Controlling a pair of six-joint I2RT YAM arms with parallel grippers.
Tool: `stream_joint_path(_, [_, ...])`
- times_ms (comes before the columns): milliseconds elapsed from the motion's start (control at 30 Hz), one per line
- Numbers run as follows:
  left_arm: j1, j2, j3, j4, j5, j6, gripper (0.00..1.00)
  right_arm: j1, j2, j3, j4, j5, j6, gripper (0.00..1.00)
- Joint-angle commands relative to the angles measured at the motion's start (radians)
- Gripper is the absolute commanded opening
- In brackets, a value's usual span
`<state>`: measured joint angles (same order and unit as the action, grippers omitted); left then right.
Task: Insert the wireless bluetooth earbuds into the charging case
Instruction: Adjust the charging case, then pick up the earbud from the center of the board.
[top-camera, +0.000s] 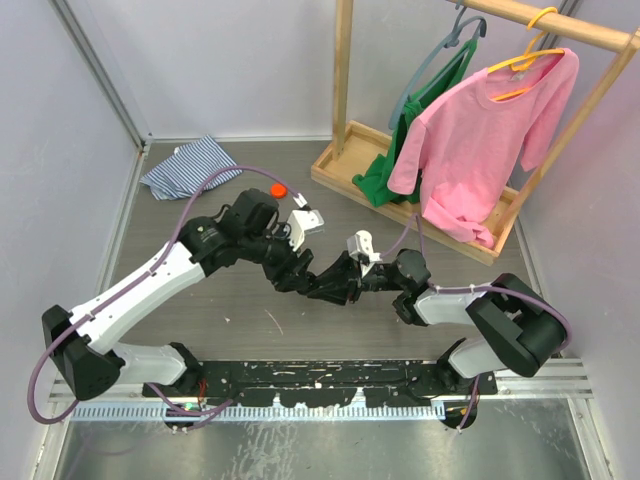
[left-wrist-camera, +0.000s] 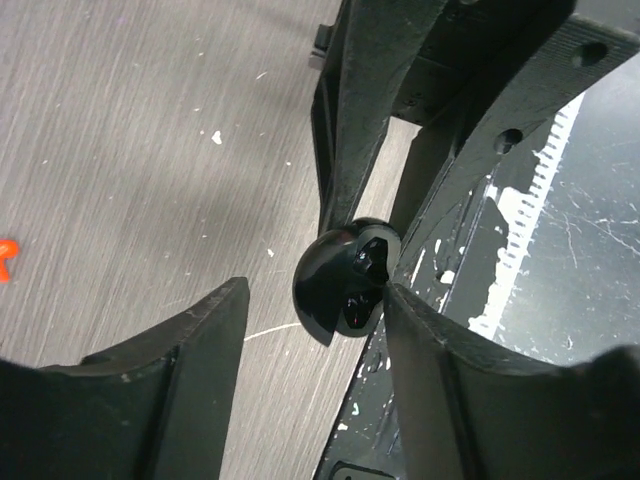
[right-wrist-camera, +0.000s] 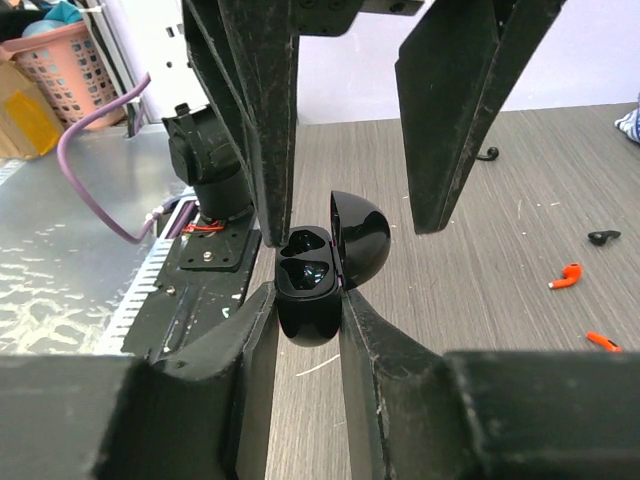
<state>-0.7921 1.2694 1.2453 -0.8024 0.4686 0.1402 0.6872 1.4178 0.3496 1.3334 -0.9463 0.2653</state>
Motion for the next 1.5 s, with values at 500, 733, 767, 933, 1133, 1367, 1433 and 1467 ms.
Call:
stream_joint_path(500, [0.055, -0.143, -0.101, 0.126, -0.574, -0.263, 0.85, 0.004, -0.067, -0.058, -0.012, 0.263, -0.199, 0.13])
stream_joint_path(733, [0.247, -0.116, -0.151, 0.111, -0.665, -0.374, 0.86, 0.004, -0.049, -0.067, 0.018, 0.292, -0.196, 0.14])
stream_joint_path(767, [0.275, -0.109, -0.152, 0.104, -0.660, -0.380, 0.86, 0.004, -0.044, -0.069, 0.025, 0.297, -0.196, 0.14])
stream_joint_path(933, [0.407, -0.056, -0.138, 0.050, -0.662, -0.376, 0.86, 0.004, -0.029, -0.073, 0.062, 0.299, -0.180, 0.14])
stream_joint_path(1133, [0.612, 0.059, -0.112, 0.029, -0.649, -0.359, 0.85, 0.015, -0.026, -0.074, 0.047, 0.321, -0.203, 0.14])
stream_joint_path(1367, [0.766, 0.193, -0.056, 0.033, -0.683, -0.378, 0.83, 0.034, -0.046, -0.068, -0.012, 0.347, -0.251, 0.14])
stream_joint_path(1433, [0.798, 0.231, -0.032, 0.032, -0.683, -0.379, 0.81, 0.036, -0.050, -0.068, -0.020, 0.353, -0.259, 0.14])
stream_joint_path(1467, [0.813, 0.250, -0.020, 0.029, -0.684, -0.379, 0.79, 0.037, -0.051, -0.069, -0.024, 0.356, -0.264, 0.14])
